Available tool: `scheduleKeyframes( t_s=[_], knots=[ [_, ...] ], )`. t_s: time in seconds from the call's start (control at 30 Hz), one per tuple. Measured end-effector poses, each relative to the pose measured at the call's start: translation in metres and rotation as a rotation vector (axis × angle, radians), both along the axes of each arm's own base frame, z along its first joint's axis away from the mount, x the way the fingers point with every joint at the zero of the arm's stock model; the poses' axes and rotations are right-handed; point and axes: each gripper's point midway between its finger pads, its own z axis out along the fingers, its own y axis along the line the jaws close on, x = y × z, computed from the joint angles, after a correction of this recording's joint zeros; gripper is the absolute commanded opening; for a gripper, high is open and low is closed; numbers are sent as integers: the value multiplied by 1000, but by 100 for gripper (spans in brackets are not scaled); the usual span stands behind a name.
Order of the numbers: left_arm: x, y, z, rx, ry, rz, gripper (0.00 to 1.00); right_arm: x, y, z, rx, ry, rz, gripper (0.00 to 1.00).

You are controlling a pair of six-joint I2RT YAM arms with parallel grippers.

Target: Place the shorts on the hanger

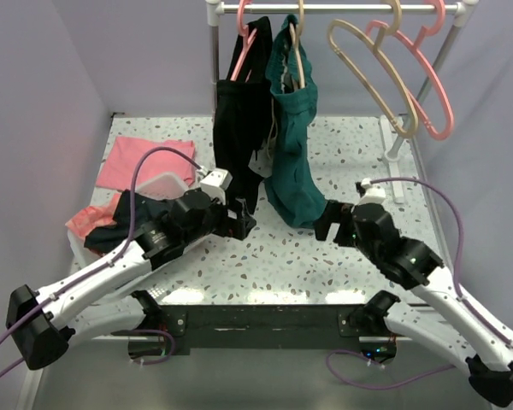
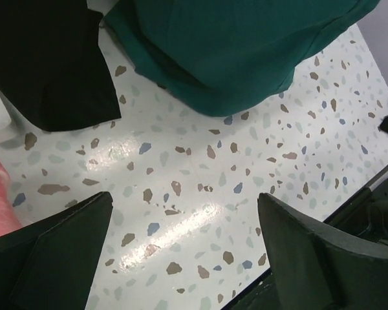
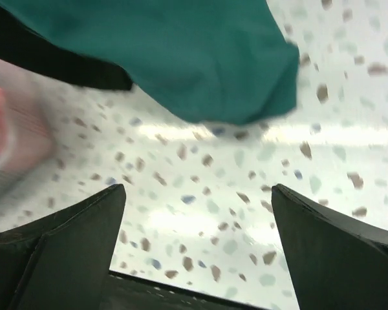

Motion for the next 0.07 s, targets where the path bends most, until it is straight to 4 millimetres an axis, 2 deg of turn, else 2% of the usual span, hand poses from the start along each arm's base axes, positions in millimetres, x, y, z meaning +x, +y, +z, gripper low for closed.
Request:
scheduleKeyframes(
  t_s=[0.07],
  knots=[
    [-2,1,-10,-1,21,9,100,-6,-4,-28,-35,70,-14,99]
  ],
)
